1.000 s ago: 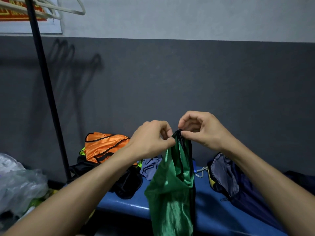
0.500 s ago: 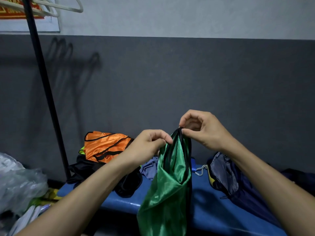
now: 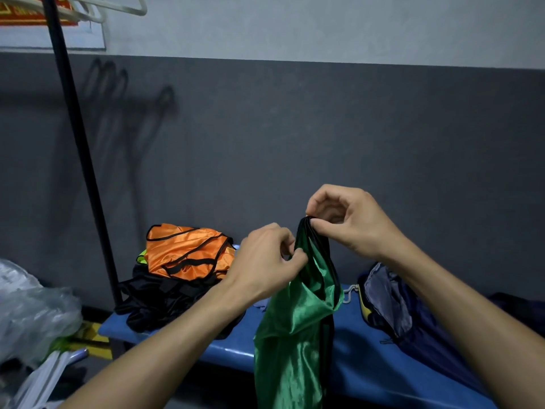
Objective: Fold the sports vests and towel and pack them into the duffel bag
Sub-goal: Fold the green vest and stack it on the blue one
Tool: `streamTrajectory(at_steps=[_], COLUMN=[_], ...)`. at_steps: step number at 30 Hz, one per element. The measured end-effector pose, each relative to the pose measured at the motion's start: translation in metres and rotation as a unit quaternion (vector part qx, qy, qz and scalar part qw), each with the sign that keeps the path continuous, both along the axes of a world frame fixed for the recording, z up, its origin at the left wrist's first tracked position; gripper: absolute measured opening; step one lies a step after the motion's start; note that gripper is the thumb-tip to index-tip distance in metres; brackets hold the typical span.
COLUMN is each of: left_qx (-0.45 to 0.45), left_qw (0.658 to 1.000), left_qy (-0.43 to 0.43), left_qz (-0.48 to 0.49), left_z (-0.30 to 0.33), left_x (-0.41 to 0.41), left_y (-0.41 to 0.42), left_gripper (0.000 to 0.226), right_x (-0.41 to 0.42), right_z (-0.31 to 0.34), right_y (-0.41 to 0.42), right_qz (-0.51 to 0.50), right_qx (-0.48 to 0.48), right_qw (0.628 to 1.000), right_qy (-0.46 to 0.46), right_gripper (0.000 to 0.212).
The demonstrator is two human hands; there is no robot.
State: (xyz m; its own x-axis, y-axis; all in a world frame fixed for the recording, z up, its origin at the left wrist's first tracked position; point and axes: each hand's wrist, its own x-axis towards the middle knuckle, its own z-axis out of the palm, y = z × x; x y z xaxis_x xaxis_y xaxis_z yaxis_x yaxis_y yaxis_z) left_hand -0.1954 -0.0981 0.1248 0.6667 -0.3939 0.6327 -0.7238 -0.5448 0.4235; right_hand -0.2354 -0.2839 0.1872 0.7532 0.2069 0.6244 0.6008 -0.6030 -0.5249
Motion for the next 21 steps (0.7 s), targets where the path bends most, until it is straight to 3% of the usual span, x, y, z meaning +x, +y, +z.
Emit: streamTrajectory(at_steps=[5,8,11,13,16,19,21], left_qx=[0.012,0.037,0.093,0.101,0.044,0.087,0.14], left_qw=[0.988,0.954,0.923,0.918,0.921,0.948,0.956], left_qy=[0.149,0.283,0.347,0.35,0.34,0.255,0.189], left_qz=[-0.032,-0.086,-0.138,-0.157,-0.182,-0.17,-0.175], left_z=[0.015,0.028,0.048,0.07,0.106,0.115,0.106], left_x=[0.014,0.025,0.03,0.03,0.026,0.021,0.017], left_y=[0.012,0.024,0.041,0.052,0.061,0.061,0.066], left_gripper=[0.025,0.027,0.019,0.013,0.011,0.007,0.017], right_x=[0.003,0.005,0.003,0.001,0.001,0.004,0.003], right_z=[-0.004,-0.008,-0.008,-0.008,-0.012,-0.01,-0.007], right_y=[-0.011,-0.018,-0.019,-0.016,-0.008,-0.006,-0.009], right_qz=[-0.048,-0.073,-0.082,-0.081,-0.067,-0.066,-0.082], right_qx=[-0.002,0.005,0.0,-0.014,-0.016,0.011,0.012], right_qw=[0.999,0.997,0.997,0.996,0.997,0.997,0.996], right_qy=[-0.003,-0.003,-0.011,-0.017,-0.02,-0.035,-0.046], right_gripper=[0.018,0.018,0.019,0.018,0.018,0.021,0.022])
